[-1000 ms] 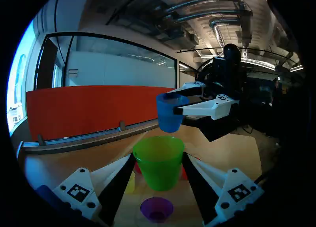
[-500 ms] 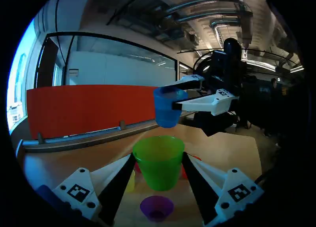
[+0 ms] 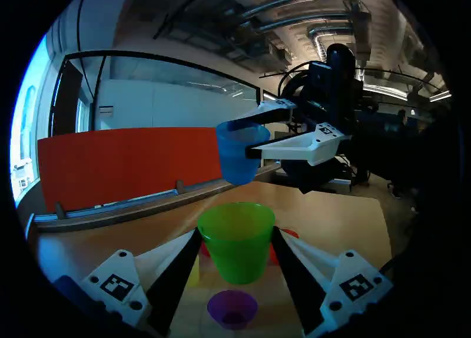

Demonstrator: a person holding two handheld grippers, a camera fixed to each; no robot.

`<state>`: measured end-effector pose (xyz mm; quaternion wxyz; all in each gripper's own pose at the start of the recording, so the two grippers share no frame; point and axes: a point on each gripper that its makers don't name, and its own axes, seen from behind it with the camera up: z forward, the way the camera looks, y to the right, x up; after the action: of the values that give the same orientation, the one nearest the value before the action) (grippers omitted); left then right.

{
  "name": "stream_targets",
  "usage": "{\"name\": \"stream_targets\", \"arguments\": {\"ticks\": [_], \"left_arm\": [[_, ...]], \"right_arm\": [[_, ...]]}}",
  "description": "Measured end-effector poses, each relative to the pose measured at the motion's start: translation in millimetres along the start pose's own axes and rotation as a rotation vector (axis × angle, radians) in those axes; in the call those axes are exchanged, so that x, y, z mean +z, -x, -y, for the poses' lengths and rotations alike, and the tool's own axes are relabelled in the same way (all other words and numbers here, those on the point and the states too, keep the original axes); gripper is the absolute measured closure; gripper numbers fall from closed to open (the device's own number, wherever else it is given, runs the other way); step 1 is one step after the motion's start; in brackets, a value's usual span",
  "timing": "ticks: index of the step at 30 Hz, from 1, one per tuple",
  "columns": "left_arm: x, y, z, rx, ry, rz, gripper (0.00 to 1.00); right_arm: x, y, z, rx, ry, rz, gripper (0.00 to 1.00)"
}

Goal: Pour water

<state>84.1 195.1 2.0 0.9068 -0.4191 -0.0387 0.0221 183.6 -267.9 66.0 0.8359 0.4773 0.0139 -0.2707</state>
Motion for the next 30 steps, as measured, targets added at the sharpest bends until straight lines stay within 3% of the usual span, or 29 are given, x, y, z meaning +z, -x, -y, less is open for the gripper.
{"name": "stream_targets", "arguments": {"ticks": [17, 30], "left_arm": [[-2.7, 1, -5.2, 0.040, 0.006, -0.001, 0.15], [-1.9, 0, -6.2, 0.043, 0.010, -0.003, 0.15]], "right_arm": [[5.7, -9, 2, -0.086, -0.024, 0.005, 0.08], [9.9, -16, 5, -0.144, -0.030, 0.007, 0.08]]}}
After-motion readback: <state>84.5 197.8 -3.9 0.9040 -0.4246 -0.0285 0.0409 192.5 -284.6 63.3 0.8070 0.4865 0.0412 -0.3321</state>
